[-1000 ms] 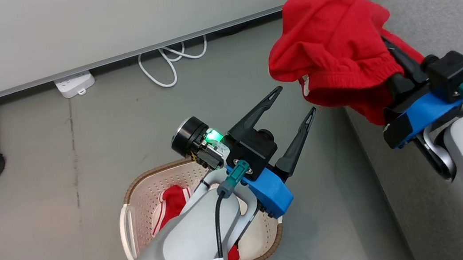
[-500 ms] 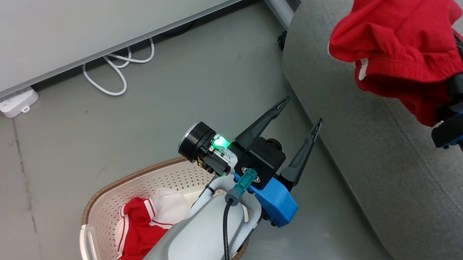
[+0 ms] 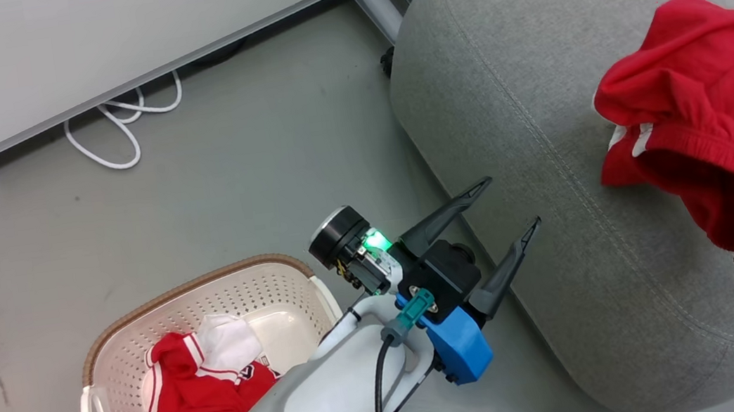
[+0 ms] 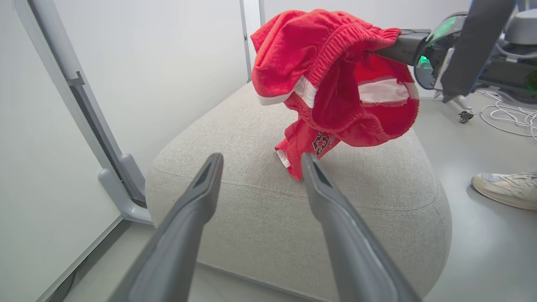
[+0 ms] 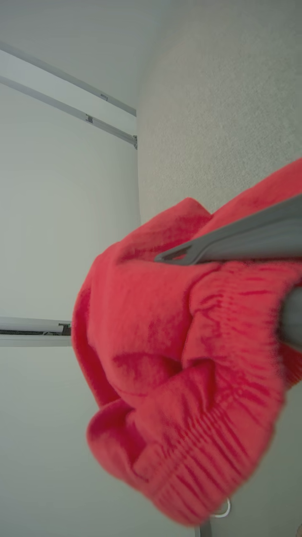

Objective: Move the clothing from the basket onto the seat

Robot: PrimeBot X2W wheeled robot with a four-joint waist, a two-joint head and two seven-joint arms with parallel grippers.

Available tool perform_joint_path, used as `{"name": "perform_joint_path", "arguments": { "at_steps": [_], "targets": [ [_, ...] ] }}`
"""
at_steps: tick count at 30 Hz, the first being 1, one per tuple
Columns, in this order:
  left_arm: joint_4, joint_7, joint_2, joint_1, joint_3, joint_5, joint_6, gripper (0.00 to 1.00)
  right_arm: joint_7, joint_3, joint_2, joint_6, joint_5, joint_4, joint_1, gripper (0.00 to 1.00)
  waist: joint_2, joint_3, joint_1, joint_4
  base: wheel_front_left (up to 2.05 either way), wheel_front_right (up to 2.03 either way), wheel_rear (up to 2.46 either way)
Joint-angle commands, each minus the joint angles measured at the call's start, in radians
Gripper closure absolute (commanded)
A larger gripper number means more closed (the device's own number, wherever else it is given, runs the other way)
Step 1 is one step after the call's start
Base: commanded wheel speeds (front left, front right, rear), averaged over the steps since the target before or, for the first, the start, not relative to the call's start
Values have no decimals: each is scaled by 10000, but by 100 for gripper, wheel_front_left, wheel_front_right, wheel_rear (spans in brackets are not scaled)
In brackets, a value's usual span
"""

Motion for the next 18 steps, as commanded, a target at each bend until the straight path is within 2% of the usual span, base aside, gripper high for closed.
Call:
{"name": "perform_joint_path", "arguments": {
  "at_steps": [1, 9, 18],
  "targets": [
    [-26, -27, 16, 44, -35, -24, 7, 0, -34, -37, 75, 1, 9, -93, 160, 100, -1, 26, 0, -55, 0, 0, 0],
    [-14, -27, 16, -150, -116, -139, 72, 0, -34, -109, 265, 1, -111, -204, 219, 100, -1, 103, 0, -152, 0, 0, 0],
    [-26, -27, 16, -554, 24, 124, 169, 0, -34, -221, -144, 1, -123, -649, -933, 100, -1, 816, 0, -74, 0, 0, 0]
  ]
}}
